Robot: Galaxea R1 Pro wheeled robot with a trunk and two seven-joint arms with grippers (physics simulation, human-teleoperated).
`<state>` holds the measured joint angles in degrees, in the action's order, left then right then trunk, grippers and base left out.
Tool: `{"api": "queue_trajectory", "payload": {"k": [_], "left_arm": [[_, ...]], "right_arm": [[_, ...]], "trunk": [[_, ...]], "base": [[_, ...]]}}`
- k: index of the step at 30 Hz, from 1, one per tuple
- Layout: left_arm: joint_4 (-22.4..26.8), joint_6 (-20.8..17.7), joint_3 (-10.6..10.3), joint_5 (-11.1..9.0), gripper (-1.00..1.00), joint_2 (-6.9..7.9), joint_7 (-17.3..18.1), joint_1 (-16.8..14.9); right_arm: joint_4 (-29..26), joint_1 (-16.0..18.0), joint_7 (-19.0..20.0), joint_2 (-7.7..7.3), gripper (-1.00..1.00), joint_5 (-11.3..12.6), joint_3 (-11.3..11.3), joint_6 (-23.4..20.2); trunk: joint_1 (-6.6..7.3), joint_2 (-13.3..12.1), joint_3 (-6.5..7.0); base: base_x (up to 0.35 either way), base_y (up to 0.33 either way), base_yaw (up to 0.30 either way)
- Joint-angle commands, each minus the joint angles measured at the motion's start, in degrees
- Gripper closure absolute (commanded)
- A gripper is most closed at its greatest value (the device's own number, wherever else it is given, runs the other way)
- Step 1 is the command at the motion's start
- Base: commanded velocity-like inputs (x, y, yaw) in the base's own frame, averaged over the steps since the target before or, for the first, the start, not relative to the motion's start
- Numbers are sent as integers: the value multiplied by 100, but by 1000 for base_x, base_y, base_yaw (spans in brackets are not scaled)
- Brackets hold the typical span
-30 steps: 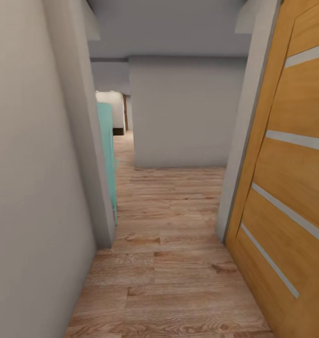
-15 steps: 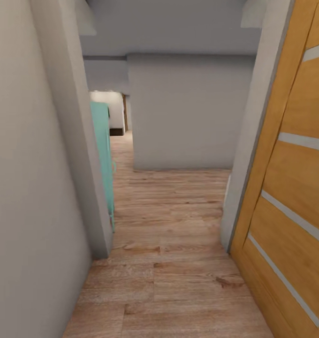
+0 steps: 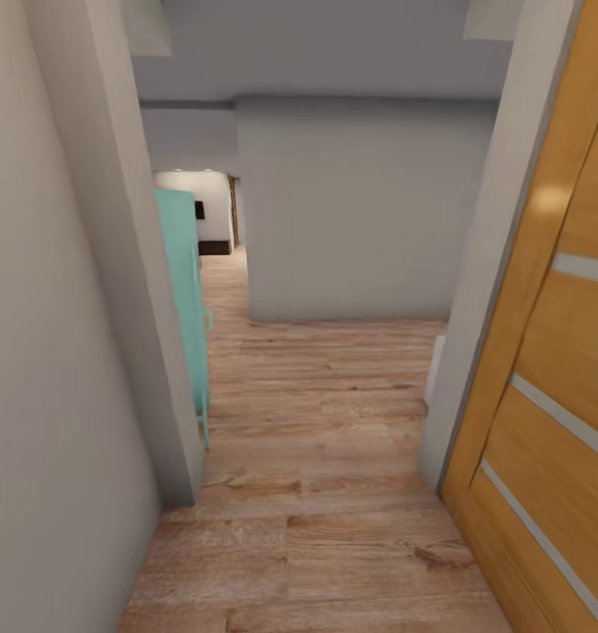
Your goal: Move the two storage containers from the living room to the garage. In the garage, place one container on the floor and stack the other container on top of it (either order is fine).
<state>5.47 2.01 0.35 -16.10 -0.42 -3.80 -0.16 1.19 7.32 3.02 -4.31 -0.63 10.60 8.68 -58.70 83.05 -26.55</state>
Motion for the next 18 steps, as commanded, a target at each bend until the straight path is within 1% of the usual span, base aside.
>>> {"api": "queue_trajectory", "payload": {"k": [1, 18], "left_arm": [[0, 14, 0, -25, -100, -2, -15, -2], [-2, -35, 0, -25, -100, -2, -14, -2]], "right_arm": [[13, 6, 14, -1, -100, -6, 17, 29], [13, 10, 14, -3, -100, -7, 21, 29]], "trunk": [[-3, 2, -6], [-3, 2, -6]], "base": [[321, 0, 0], [321, -9, 0]]}}
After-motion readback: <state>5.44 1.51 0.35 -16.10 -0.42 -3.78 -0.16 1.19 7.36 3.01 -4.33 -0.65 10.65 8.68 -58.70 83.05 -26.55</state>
